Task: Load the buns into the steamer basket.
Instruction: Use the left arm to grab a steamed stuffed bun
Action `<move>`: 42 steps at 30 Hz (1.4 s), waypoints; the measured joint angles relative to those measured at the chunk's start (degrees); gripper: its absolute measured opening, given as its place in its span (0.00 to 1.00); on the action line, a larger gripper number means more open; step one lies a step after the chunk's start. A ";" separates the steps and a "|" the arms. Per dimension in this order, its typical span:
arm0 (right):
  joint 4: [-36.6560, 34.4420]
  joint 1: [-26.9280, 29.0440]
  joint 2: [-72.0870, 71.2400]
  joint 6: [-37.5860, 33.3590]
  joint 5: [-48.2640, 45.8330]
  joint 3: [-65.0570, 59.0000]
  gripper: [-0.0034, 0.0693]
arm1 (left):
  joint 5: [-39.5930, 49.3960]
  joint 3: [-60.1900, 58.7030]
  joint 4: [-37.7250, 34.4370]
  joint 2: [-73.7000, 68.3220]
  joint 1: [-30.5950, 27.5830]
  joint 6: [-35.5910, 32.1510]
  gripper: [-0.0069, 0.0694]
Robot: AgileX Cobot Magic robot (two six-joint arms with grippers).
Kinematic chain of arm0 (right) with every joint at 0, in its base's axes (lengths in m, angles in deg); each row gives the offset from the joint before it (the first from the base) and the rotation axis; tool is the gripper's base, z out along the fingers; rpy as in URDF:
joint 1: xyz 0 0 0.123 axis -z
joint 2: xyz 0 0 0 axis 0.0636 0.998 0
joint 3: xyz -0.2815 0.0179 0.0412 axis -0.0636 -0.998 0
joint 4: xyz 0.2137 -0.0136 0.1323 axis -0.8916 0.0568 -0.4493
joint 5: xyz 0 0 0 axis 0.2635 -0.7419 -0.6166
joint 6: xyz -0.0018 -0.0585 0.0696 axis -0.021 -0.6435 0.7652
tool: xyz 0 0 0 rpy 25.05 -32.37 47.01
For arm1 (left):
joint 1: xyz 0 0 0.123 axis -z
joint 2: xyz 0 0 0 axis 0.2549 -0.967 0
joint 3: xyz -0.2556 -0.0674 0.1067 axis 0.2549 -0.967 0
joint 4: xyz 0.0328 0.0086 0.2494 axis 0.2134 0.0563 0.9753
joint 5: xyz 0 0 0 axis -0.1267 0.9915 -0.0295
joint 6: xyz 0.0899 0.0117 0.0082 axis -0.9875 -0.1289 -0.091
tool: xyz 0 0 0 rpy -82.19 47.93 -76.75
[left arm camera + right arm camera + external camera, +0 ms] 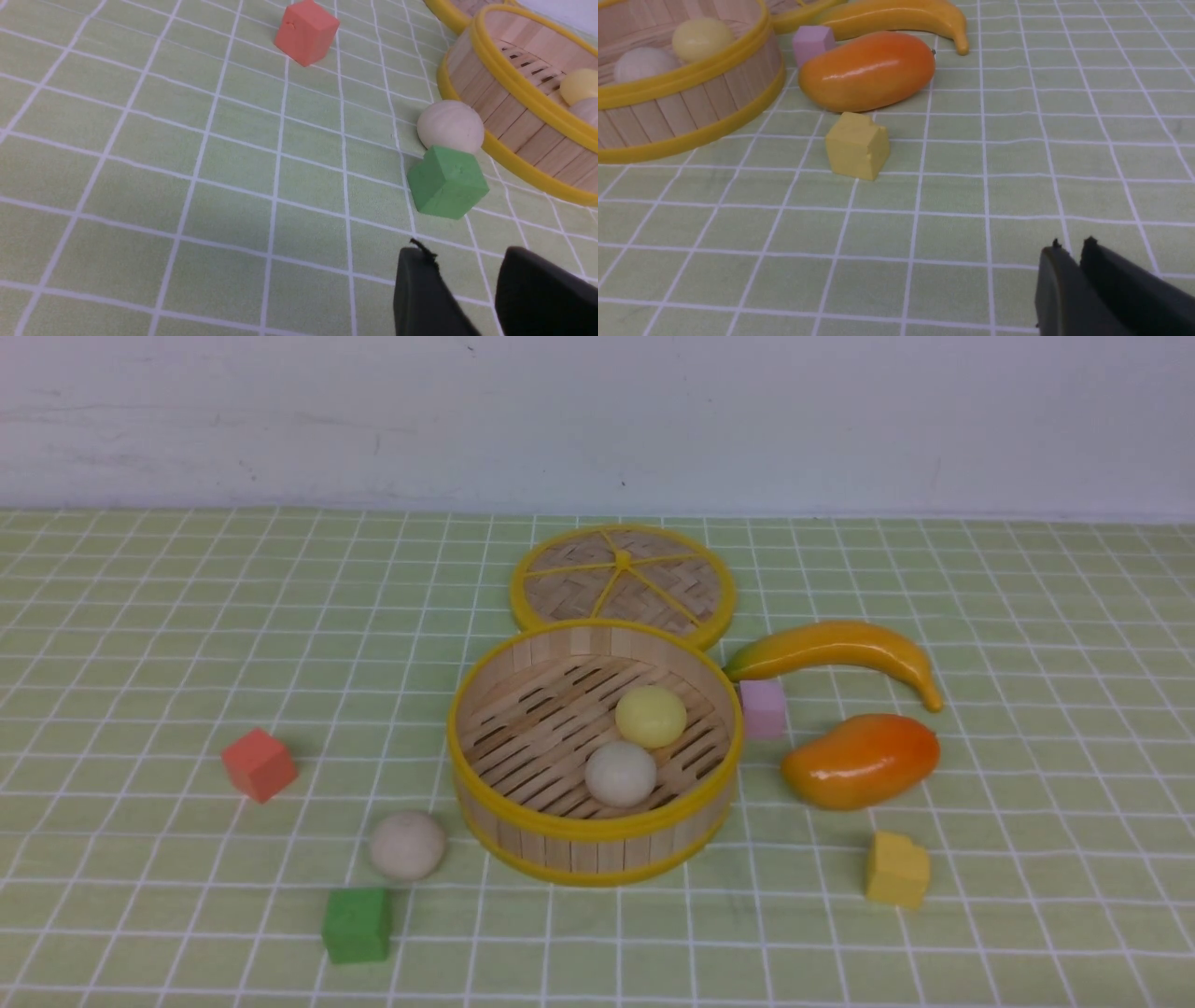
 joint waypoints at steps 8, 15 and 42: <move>0.00 0.00 0.00 0.00 0.00 0.00 0.15 | 0.00 0.00 6.70 0.00 0.00 0.00 0.40; 0.00 0.00 0.00 0.00 0.00 0.00 0.17 | 0.00 0.00 10.07 0.00 0.00 0.00 0.40; 0.00 0.00 0.00 0.00 0.00 0.00 0.19 | -29.36 0.08 2.97 0.00 0.00 8.93 0.40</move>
